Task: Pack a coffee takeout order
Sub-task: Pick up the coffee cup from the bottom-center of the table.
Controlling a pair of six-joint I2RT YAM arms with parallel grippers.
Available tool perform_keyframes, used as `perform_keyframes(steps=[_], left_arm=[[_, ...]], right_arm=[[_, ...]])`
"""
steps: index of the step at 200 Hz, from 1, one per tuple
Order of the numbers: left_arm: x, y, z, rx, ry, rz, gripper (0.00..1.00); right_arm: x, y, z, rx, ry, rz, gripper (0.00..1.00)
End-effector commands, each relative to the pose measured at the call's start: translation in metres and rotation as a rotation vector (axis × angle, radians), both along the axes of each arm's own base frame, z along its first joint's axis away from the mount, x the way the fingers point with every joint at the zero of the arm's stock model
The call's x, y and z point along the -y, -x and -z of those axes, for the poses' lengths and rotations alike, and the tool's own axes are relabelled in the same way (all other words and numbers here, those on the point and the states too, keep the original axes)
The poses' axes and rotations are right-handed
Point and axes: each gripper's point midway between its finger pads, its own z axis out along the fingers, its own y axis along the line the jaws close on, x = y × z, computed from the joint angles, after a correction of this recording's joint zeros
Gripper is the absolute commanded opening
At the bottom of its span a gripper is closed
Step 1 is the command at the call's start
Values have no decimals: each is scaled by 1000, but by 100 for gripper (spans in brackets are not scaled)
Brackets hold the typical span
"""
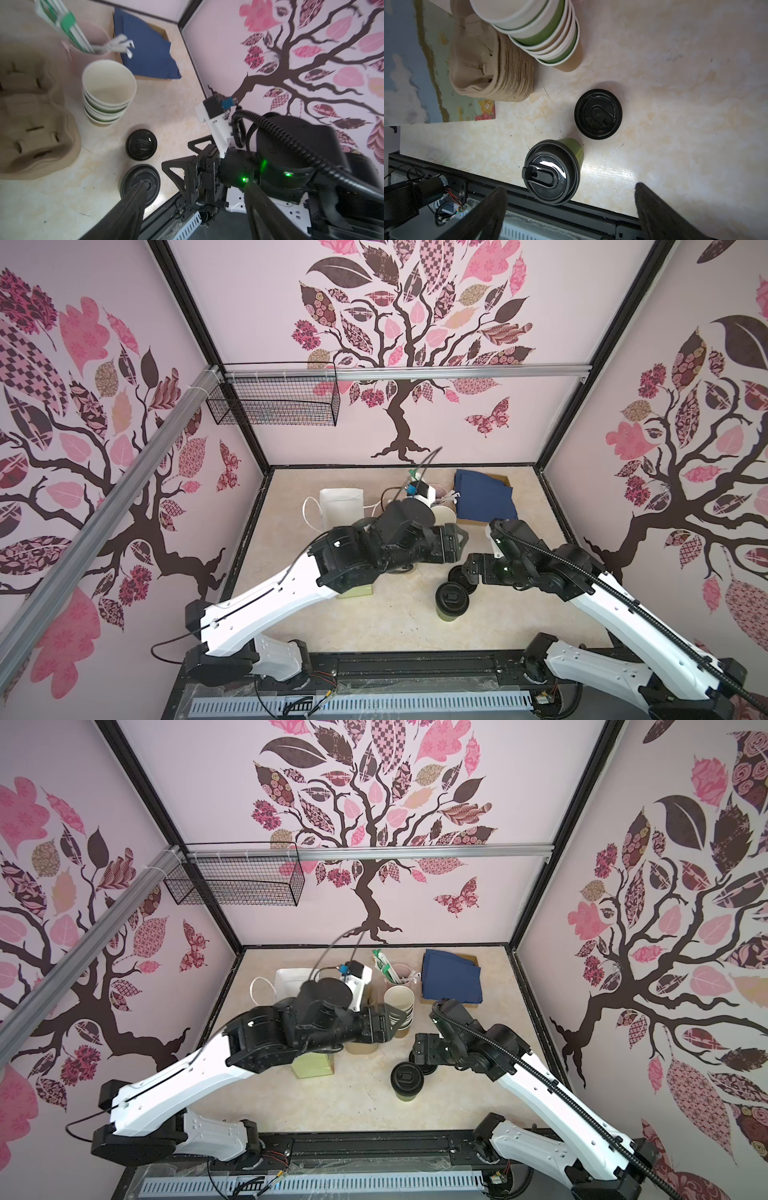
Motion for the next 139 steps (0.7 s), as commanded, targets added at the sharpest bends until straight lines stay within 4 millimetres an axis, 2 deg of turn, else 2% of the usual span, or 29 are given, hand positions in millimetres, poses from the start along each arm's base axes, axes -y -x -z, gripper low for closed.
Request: perform_keyframes(steps=[1,6,9,15,39,76,117,139], left_arm=[[-51,-19,-14,61,-122,-103,76],[-58,-23,-14,61,-137,-124,76],[-64,-25,-25,74,-115,-139,76],[-73,-29,-30,80,-114,-161,76],[-96,-45,-34,66,-98,-224,76],[-96,-53,-25,45,-111,-222,76],[-108,-57,-27,57,-139,-266,73],[-100,-54,-11,1,-189,-218,67]], right_arm=[[9,-1,-15,10,26,31,98],[8,-2,-17,14,22,36,98],[8,-2,-18,14,20,39,98],[8,-3,-19,17,15,45,98],[6,-6,-23,21,-8,68,97],[-5,-16,-31,19,-59,108,92],[-33,-33,-36,22,-126,60,84],[-43,-44,-37,30,-131,52,82]])
